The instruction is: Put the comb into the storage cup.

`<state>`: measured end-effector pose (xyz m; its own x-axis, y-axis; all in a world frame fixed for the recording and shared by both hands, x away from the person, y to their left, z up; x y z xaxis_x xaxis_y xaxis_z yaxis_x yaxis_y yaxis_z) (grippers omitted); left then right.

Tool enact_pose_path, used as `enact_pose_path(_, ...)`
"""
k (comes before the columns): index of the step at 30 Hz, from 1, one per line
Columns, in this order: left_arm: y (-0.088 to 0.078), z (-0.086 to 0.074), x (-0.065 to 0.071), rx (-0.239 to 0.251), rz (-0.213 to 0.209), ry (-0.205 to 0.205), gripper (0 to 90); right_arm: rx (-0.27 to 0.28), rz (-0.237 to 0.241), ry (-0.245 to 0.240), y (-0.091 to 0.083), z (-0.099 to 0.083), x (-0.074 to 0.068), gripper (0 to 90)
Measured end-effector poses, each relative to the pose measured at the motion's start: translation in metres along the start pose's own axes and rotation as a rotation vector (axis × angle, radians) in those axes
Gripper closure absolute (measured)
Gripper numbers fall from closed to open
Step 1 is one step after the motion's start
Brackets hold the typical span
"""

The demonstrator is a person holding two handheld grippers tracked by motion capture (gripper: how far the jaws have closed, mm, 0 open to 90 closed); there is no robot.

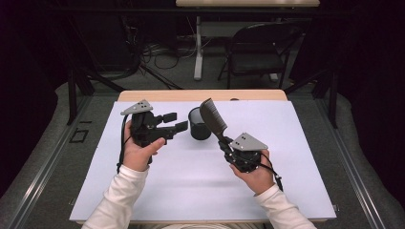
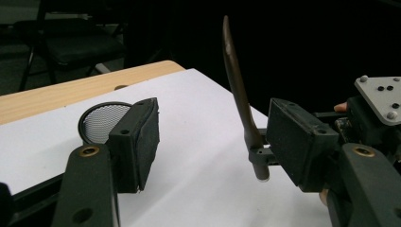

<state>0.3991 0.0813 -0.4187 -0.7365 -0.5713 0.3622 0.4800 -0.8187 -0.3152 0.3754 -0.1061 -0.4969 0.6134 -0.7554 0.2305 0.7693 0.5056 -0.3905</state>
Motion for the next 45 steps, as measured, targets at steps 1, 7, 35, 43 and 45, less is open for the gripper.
enact_pose_path(1, 0.001, 0.0, 0.001, -0.001, -0.002, -0.004, 35.5, -0.002, 0.001, 0.001, 0.0, 0.0, 0.0, 72.6)
enact_pose_path(7, 0.004, -0.002, 0.007, -0.006, -0.038, -0.004, 35.8, 0.011, -0.001, -0.01, -0.001, 0.001, -0.002, 72.7)
enact_pose_path(35, 0.021, -0.02, 0.013, -0.015, -0.102, -0.046, 41.9, 0.016, 0.013, -0.083, 0.002, -0.004, -0.03, 72.7)
enact_pose_path(43, 0.021, -0.021, 0.011, -0.004, -0.096, -0.051, 43.3, 0.017, 0.019, -0.115, 0.004, -0.005, -0.041, 72.6)
enact_pose_path(45, 0.02, -0.021, 0.01, -0.008, -0.087, -0.061, 43.0, 0.018, 0.022, -0.116, 0.004, -0.005, -0.043, 72.6)
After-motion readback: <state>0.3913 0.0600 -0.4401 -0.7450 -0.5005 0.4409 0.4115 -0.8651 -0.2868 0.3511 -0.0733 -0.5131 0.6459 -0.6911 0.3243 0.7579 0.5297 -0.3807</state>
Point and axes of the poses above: each handheld gripper's, and its own axes: y roughly forward along the jaws, z roughly out of its top, x roughly to its right, the point moved 8 cm from there along y, roughly forward along the jaws, and after that the axes turned 4 degrees about -y, right-handed, at the moved point
